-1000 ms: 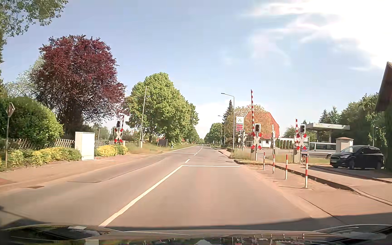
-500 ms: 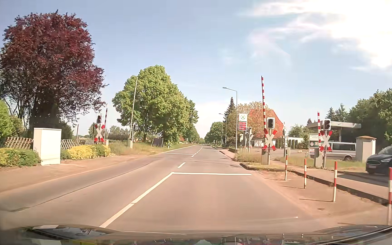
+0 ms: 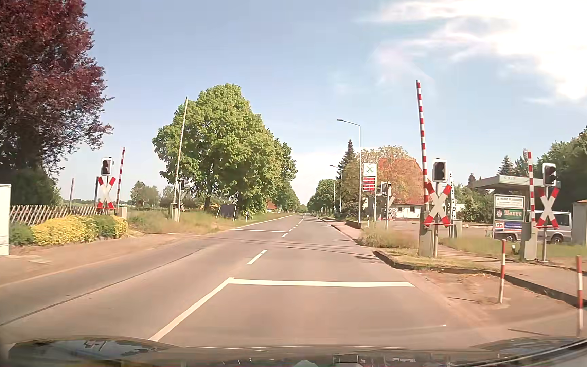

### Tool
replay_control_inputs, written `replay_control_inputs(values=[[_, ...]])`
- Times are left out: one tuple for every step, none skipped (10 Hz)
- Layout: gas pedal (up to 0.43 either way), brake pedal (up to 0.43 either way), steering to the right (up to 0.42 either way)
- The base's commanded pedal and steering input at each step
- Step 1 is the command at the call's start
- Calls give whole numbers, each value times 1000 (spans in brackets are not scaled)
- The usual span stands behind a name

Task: Follow the waypoints while adhering to traffic rules and regulations

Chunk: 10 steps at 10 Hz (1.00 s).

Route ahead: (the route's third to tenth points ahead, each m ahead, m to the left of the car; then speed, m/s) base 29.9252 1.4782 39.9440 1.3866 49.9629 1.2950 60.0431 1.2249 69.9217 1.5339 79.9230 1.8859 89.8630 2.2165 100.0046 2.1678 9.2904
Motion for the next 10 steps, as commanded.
replay_control_inputs(values=[[150,0,-1],[150,0,-1],[150,0,-1],[150,0,-1],[150,0,-1],[150,0,-1],[150,0,-1],[150,0,-1],[150,0,-1],[150,0,-1]])
